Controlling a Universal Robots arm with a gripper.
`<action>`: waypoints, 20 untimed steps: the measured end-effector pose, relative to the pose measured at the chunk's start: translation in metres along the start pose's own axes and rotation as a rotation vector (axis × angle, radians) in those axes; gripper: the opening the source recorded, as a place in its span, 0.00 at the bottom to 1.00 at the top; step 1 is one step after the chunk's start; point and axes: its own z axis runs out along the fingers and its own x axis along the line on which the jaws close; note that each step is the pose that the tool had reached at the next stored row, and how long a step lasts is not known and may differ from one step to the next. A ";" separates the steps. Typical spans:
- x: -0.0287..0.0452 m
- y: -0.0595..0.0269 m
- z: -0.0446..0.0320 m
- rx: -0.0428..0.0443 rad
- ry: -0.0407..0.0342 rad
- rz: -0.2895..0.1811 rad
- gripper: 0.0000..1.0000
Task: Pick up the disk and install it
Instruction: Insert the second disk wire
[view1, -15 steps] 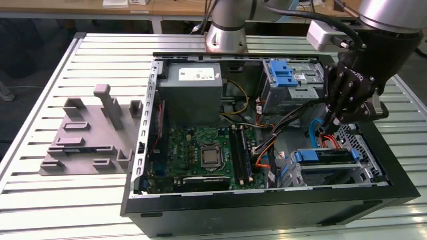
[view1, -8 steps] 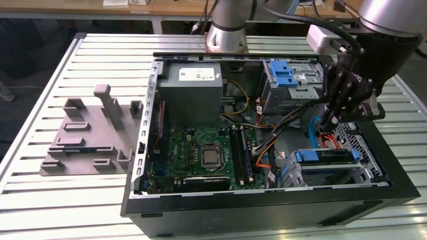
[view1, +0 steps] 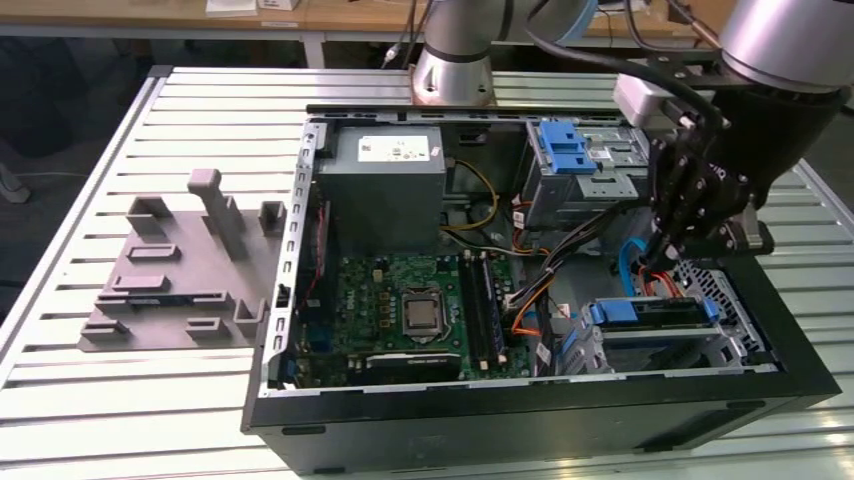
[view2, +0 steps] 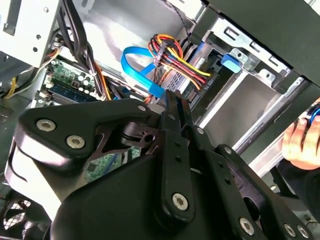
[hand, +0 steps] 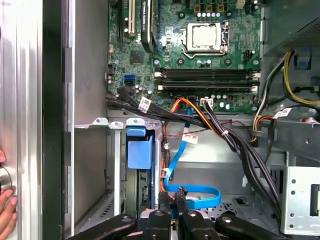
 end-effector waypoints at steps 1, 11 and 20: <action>0.0005 0.0009 0.0005 0.0033 -0.0005 0.000 0.16; 0.0102 0.0031 0.0063 0.0112 -0.0070 0.001 0.16; 0.0196 0.0031 0.0112 0.0110 -0.0566 0.002 0.16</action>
